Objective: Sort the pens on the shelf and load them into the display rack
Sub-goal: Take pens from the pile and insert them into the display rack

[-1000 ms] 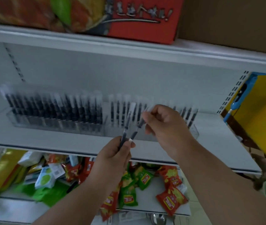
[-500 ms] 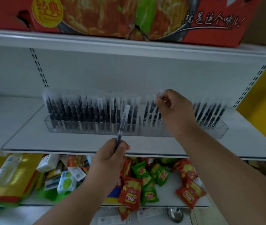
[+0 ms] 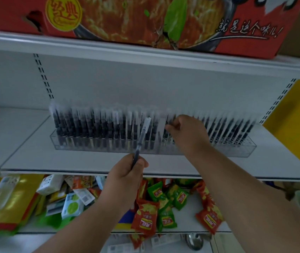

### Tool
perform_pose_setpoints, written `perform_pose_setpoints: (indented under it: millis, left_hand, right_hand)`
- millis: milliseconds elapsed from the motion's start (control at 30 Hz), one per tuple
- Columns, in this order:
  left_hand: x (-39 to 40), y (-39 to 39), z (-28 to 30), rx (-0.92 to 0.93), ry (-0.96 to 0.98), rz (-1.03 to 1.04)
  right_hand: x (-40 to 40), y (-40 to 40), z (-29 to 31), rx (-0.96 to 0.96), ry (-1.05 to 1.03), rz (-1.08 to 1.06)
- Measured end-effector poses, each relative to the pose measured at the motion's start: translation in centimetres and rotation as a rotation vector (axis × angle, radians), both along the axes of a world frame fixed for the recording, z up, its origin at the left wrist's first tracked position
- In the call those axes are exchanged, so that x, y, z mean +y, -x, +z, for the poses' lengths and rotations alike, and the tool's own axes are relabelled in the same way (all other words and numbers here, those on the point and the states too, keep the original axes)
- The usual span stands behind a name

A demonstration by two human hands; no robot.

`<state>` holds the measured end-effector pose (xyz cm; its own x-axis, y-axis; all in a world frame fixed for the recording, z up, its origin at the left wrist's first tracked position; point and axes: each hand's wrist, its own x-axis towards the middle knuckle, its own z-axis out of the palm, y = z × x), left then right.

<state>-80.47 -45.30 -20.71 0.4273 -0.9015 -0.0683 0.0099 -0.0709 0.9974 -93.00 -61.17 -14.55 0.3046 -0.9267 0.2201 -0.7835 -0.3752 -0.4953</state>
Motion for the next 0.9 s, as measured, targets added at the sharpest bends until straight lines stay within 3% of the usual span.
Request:
perform_pose_setpoints:
  millis: [100, 233, 333, 533, 700, 900]
  left_hand:
    - [-0.7, -0.1, 0.0, -0.061, -0.005, -0.012]
    - [-2.1, 1.1, 0.7, -0.279, 0.029, -0.106]
    - [-3.2, 2.1, 1.4, -0.471, 0.052, -0.162]
    - [-4.7, 2.8, 1.4, -0.769, 0.063, -0.169]
    - [-6.2, 1.8, 0.1, -1.225, 0.154, 0.049]
    - [-7.2, 2.2, -1.3, -1.399, 0.042, -0.037]
  right_hand:
    - [1.8, 0.6, 0.6, -0.220, -0.011, 0.008]
    - [3.5, 0.7, 2.0, -0.545, -0.287, 0.153]
    - [3.3, 1.7, 3.0, -0.682, -0.365, 0.166]
    - [2.1, 3.6, 2.9, -0.657, -0.255, 0.140]
    - [0.1, 4.7, 4.1, -0.553, 0.169, 0.014]
    - [-0.8, 2.8, 2.3, -0.292, 0.238, 0.104]
